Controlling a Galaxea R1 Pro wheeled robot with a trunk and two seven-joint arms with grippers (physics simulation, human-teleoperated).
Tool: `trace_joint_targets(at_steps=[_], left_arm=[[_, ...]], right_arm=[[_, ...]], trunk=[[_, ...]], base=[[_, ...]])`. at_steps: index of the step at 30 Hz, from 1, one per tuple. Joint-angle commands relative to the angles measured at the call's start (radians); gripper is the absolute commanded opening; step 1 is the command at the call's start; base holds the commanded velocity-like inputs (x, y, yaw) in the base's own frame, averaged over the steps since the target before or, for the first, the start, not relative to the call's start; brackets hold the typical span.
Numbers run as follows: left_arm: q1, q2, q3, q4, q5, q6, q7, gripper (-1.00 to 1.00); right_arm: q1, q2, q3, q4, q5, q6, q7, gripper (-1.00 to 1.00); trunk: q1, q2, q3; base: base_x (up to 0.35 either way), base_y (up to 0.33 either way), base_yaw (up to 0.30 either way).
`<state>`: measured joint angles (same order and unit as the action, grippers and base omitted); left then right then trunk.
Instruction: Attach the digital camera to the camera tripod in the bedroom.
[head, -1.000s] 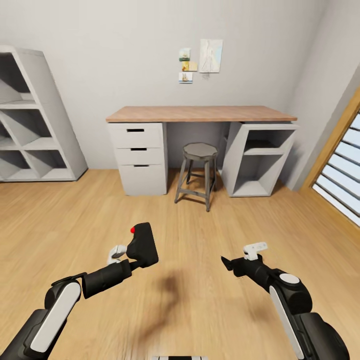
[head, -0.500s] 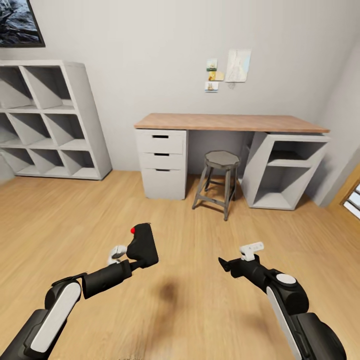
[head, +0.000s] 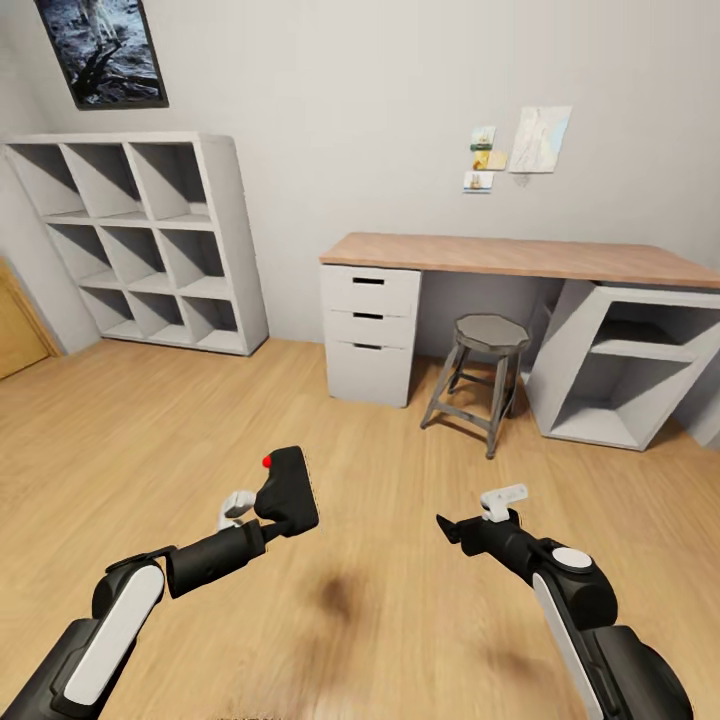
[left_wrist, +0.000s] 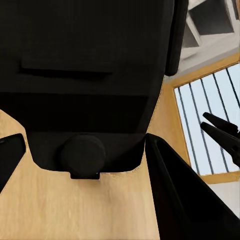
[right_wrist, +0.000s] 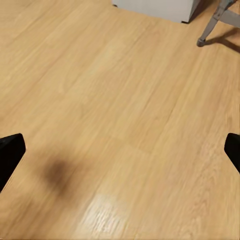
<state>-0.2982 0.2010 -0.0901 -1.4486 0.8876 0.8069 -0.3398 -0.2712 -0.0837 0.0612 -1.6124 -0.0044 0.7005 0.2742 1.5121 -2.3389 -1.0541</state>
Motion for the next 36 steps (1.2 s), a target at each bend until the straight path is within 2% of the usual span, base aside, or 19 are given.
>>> trace_joint_targets(at_steps=[1,27,36], left_arm=[[-0.001,0.0,0.0,0.005,0.0,0.003,-0.003,-1.0],[-0.002,-0.002,0.002,0.036,-0.001,0.003,-0.002,-1.0],[-0.002,-0.007,0.0,0.045,-0.002,-0.016,-0.002,-1.0]], right_arm=[[0.0,-0.001,0.0,-0.001,0.0,0.005,0.002,1.0],[0.0,-0.001,0.001,-0.001,0.0,0.005,0.002,1.0],[0.0,-0.001,-0.001,-0.001,0.0,0.003,0.002,1.0]], trunk=[[-0.004,0.007,0.002],[-0.104,0.189,0.084],[-0.138,0.252,0.112]], base=[[0.0,0.0,0.28],[0.0,0.0,0.28],[0.0,0.0,0.245]])
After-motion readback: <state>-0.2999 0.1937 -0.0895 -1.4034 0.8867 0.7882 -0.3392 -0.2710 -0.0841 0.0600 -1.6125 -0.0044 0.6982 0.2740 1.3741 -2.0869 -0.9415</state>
